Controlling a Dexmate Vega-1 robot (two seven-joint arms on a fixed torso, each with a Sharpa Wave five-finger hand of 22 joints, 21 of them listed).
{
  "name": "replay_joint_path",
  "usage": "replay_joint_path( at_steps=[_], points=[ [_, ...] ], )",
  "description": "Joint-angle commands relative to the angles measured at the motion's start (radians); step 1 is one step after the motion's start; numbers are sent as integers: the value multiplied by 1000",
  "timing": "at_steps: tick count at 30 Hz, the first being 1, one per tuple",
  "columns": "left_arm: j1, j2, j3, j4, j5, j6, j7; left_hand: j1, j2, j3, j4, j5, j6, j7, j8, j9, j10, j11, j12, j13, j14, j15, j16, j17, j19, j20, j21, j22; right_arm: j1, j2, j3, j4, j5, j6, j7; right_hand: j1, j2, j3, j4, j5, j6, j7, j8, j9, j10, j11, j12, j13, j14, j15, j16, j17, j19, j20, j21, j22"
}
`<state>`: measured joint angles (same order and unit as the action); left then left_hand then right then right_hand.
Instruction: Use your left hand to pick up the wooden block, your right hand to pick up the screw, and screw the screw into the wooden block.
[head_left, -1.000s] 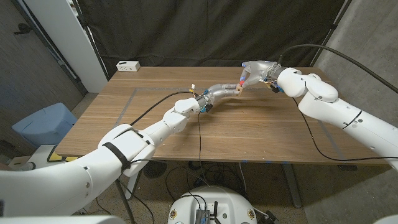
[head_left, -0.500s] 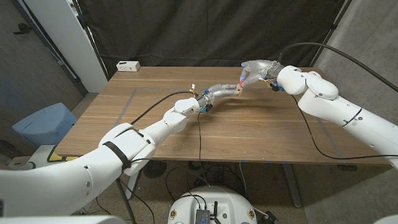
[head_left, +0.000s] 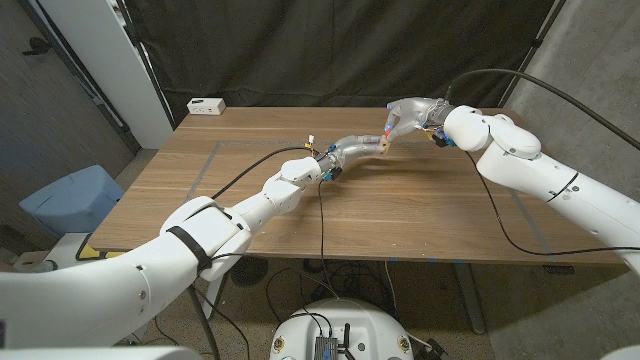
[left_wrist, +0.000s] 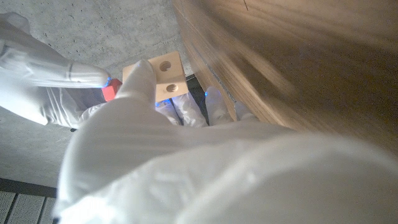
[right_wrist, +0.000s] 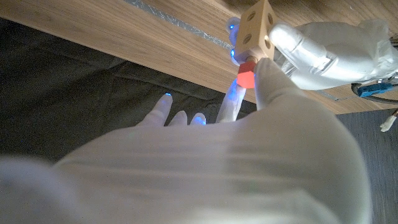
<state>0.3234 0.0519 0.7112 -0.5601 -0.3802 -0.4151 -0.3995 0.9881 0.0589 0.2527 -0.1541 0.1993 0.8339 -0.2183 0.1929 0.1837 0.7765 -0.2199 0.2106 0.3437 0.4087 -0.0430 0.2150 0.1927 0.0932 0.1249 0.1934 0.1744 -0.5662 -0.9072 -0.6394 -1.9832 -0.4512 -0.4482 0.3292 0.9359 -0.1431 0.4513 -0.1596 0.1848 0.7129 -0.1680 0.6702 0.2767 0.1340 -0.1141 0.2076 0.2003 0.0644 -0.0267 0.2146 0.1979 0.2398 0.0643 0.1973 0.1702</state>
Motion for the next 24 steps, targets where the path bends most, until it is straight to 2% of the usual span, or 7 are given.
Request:
replay_joint_path(
  at_steps=[1, 14, 24],
  points=[
    [-3, -3, -2, 12, -2, -2, -6, -3, 5, 4, 5, -1, 10, -1, 7, 6, -3, -1, 4, 1, 0, -72, 2, 4, -4, 4, 3, 3, 4, 12, -11, 10, -6, -13, -24, -3, 4, 6, 1, -2, 15, 3, 11, 5, 15, -1, 6, 0, 14, -1, 8, 6, 15, -3, 1, 1],
    [-12, -13, -4, 38, -5, -12, -21, 0, 7, 6, 3, 0, 10, 0, 6, 6, -3, -1, 5, 1, 1, -71, 2, 3, -4, 3, 3, 3, -1, 11, -15, 1, -22, -31, -42, -14, 3, 2, 5, -4, 73, 17, 46, 12, 67, 0, 15, -1, 47, -10, 16, 4, 45, -8, 7, 1],
    [8, 7, -2, -13, -3, 7, -14, 0, 8, 6, 4, 0, 9, 1, 6, 6, -4, -1, 4, 1, 0, -70, 2, 4, -4, 2, 3, 3, -6, 15, -23, -2, -44, -45, -59, -35, 8, -7, 12, -5, 138, 21, 62, -8, 116, 1, 20, -2, 84, -27, 23, 0, 76, -19, 9, 0]
  ],
)
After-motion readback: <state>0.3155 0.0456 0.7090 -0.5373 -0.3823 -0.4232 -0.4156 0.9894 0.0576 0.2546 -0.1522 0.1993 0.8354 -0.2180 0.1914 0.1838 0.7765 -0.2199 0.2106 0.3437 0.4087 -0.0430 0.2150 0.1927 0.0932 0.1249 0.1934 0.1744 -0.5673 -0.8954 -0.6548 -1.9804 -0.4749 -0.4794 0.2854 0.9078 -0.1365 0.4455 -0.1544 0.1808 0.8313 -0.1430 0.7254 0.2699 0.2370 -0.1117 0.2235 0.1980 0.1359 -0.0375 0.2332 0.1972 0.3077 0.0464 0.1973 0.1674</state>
